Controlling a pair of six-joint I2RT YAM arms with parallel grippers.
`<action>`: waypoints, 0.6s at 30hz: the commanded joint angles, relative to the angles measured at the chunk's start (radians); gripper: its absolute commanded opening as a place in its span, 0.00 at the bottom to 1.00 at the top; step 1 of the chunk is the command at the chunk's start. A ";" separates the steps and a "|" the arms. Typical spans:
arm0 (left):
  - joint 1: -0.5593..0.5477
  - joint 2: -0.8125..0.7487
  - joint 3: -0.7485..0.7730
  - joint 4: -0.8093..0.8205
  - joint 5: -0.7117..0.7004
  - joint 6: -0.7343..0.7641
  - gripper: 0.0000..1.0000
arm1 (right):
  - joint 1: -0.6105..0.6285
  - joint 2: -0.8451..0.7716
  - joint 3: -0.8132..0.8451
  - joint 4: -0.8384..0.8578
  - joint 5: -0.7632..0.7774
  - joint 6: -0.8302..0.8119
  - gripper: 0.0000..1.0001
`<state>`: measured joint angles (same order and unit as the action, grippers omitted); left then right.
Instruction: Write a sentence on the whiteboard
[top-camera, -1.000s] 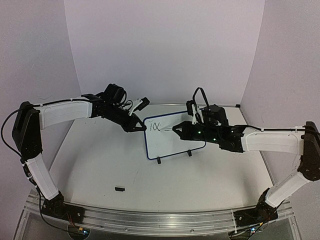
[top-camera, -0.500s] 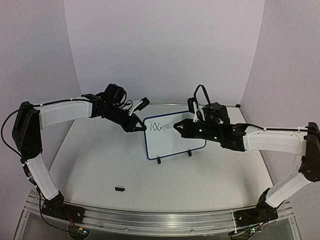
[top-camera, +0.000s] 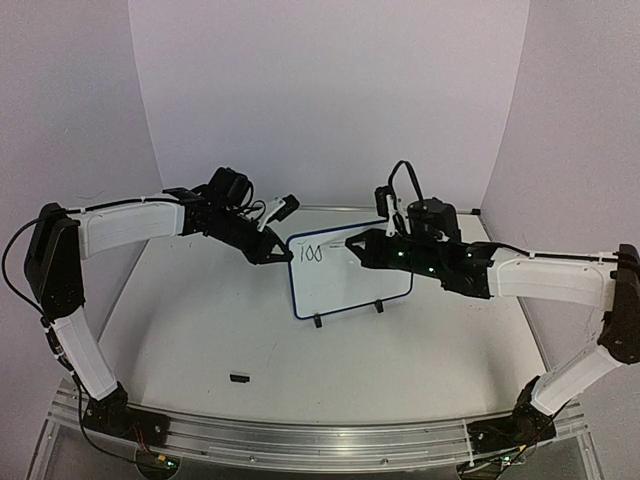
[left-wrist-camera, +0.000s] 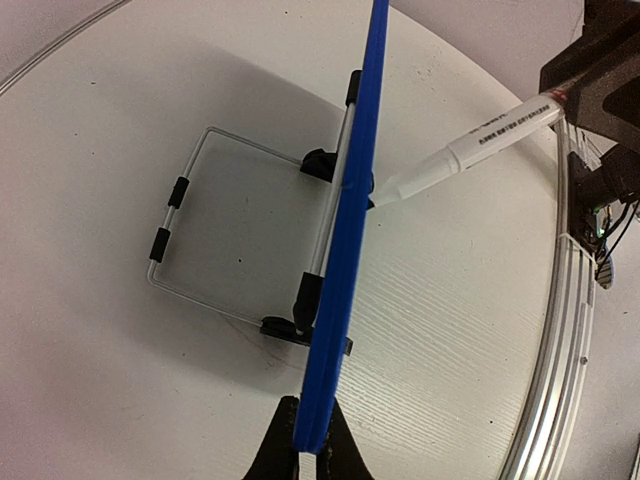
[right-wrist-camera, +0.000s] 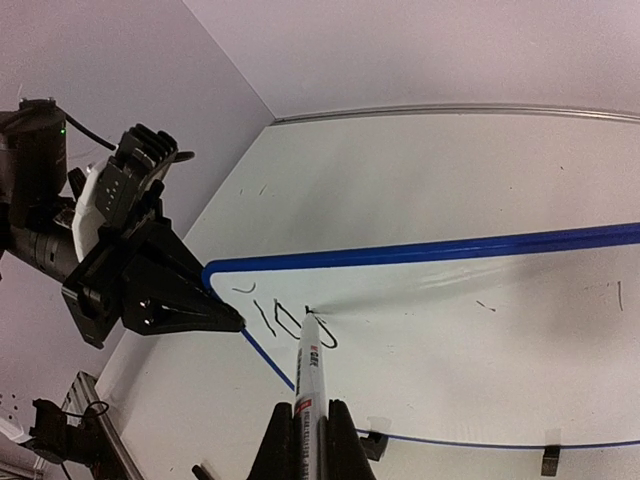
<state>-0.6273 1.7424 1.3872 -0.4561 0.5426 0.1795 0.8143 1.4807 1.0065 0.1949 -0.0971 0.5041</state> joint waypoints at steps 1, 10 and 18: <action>-0.008 0.014 0.033 -0.027 -0.039 0.023 0.00 | -0.003 -0.033 0.053 0.061 0.025 -0.014 0.00; -0.008 0.015 0.033 -0.027 -0.038 0.023 0.00 | -0.003 -0.031 0.050 0.069 0.020 -0.013 0.00; -0.009 0.016 0.033 -0.027 -0.038 0.024 0.00 | -0.003 -0.034 0.005 0.063 0.025 0.002 0.00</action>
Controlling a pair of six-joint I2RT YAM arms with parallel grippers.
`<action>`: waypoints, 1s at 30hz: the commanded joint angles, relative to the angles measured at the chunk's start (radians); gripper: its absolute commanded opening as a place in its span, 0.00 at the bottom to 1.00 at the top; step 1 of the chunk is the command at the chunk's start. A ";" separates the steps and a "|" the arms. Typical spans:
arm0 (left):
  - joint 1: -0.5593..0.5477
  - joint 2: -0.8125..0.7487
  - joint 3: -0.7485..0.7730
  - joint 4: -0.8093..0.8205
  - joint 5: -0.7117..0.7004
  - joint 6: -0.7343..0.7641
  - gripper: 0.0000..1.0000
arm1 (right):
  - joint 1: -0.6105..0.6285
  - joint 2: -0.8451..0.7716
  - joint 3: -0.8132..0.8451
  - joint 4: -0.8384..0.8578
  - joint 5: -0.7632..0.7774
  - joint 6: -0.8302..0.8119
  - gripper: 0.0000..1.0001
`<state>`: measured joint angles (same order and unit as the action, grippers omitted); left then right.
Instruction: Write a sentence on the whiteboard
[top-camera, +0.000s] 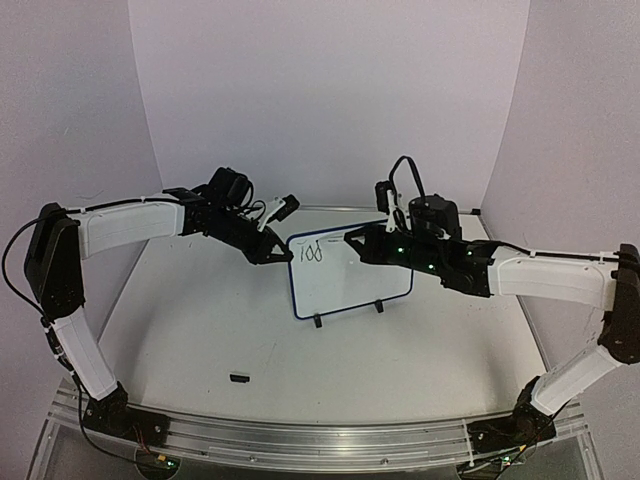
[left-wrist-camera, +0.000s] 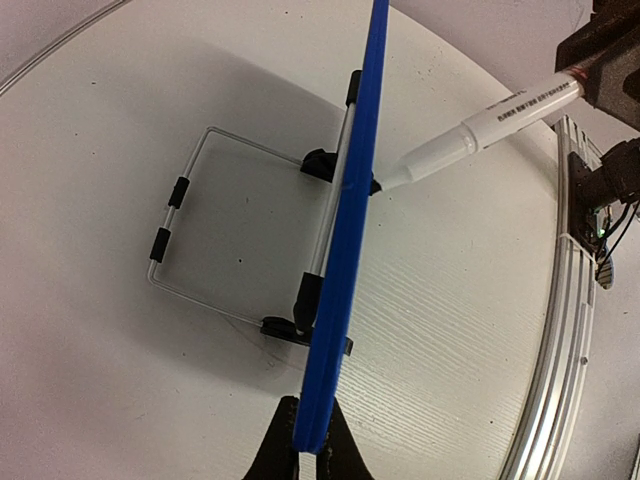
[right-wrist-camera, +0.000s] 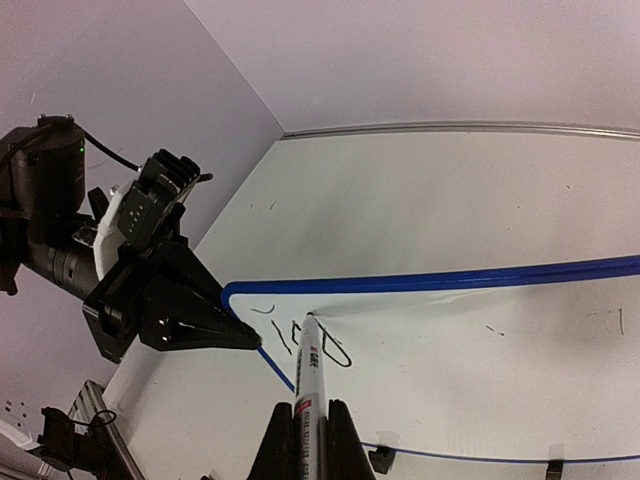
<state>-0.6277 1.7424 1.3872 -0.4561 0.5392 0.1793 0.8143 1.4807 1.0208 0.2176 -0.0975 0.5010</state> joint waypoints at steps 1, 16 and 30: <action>-0.009 0.016 0.033 -0.028 -0.035 0.024 0.00 | -0.003 -0.034 -0.016 0.038 0.025 0.008 0.00; -0.009 0.016 0.033 -0.029 -0.038 0.025 0.00 | -0.003 -0.030 -0.062 0.018 0.045 0.018 0.00; -0.010 0.014 0.033 -0.030 -0.043 0.027 0.00 | -0.003 -0.038 -0.076 -0.008 0.078 0.018 0.00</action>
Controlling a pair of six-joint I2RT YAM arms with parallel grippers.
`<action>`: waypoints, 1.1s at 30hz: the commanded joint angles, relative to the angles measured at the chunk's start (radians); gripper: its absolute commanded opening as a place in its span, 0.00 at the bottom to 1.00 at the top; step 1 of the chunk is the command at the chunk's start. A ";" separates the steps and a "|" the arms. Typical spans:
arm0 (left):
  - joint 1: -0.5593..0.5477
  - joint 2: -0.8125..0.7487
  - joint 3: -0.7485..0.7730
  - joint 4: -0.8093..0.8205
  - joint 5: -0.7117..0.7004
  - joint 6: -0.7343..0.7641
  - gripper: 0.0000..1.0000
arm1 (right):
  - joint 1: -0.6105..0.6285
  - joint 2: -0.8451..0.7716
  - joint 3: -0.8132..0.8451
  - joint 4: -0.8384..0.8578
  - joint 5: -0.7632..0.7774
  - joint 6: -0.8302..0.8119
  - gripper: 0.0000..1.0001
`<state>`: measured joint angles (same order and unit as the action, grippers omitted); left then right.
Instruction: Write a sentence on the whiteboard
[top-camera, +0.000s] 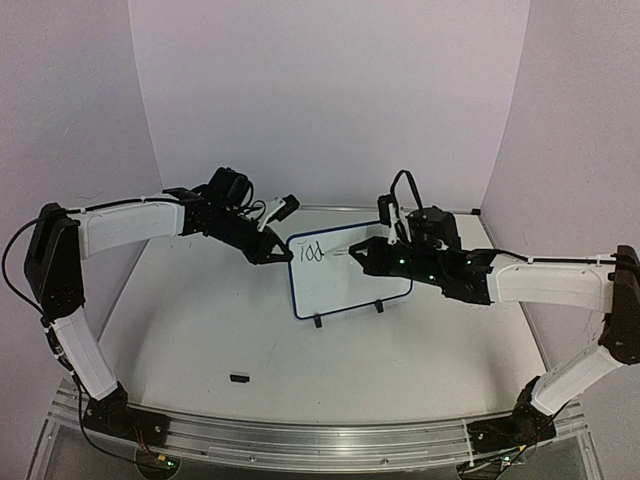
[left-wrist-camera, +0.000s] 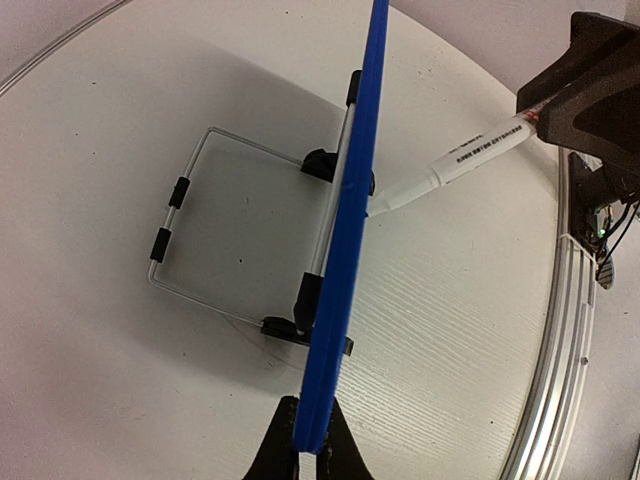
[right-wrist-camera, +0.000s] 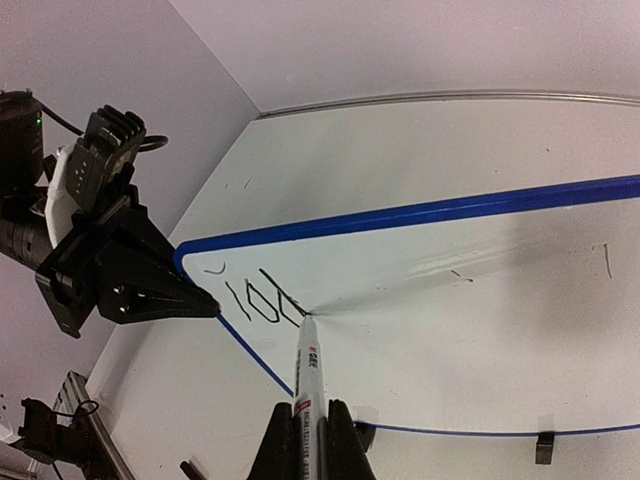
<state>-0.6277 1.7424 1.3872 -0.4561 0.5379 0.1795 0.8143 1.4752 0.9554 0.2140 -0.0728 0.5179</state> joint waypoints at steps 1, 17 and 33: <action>-0.010 0.013 0.033 -0.030 -0.042 0.028 0.00 | -0.003 -0.035 -0.011 -0.006 0.056 0.001 0.00; -0.012 0.009 0.033 -0.032 -0.045 0.028 0.00 | -0.004 -0.119 -0.042 -0.007 0.050 -0.001 0.00; -0.020 0.014 0.034 -0.037 -0.057 0.034 0.00 | -0.019 -0.063 -0.018 0.035 0.035 0.008 0.00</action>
<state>-0.6394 1.7424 1.3886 -0.4547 0.5270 0.1844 0.8021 1.4007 0.9142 0.2025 -0.0425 0.5218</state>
